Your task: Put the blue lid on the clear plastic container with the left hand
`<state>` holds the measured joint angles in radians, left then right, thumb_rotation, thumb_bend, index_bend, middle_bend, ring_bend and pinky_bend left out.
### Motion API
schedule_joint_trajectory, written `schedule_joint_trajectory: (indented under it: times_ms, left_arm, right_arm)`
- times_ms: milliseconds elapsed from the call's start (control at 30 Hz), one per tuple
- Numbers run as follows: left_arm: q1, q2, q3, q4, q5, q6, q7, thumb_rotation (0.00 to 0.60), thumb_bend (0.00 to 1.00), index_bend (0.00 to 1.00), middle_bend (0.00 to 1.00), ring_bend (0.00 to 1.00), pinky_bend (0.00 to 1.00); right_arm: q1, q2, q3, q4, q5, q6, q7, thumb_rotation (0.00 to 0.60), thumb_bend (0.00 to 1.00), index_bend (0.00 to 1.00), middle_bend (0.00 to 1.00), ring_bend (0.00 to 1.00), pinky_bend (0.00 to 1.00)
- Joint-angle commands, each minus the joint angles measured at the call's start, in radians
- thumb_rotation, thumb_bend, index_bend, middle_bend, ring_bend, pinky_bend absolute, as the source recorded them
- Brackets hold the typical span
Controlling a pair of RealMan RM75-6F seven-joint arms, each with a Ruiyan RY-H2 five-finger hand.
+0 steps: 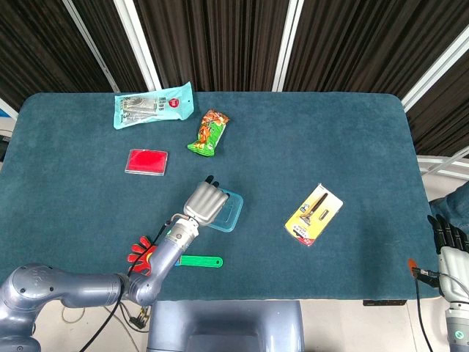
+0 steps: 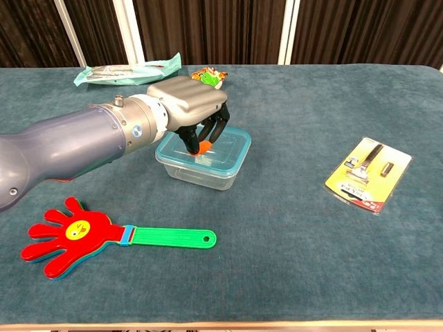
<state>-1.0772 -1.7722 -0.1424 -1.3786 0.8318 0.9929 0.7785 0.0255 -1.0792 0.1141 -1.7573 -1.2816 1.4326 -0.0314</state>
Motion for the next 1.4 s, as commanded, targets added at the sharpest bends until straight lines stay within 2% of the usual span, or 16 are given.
schedule_joint_trajectory:
  times_ms: [33, 800, 1400]
  left_arm:
    - [0.003, -0.001, 0.003, 0.005, 0.001, -0.003, 0.002, 0.600, 0.59, 0.64, 0.59, 0.35, 0.24]
    - [0.040, -0.013, 0.011, 0.017, 0.030, 0.003, 0.001, 0.600, 0.59, 0.65, 0.59, 0.35, 0.24]
    - [0.057, -0.034, -0.003, 0.028, 0.029, 0.001, 0.006, 0.600, 0.59, 0.65, 0.60, 0.35, 0.24]
  right_arm:
    - [0.000, 0.000, 0.000, -0.001, 0.001, 0.001, 0.000, 0.600, 0.34, 0.00, 0.01, 0.00, 0.00]
    - [-0.001, 0.000, 0.002, -0.002, 0.001, 0.005, -0.001, 0.600, 0.34, 0.00, 0.01, 0.00, 0.00]
    - [-0.003, -0.002, 0.001, 0.000, 0.000, 0.007, 0.001, 0.600, 0.34, 0.00, 0.01, 0.00, 0.00]
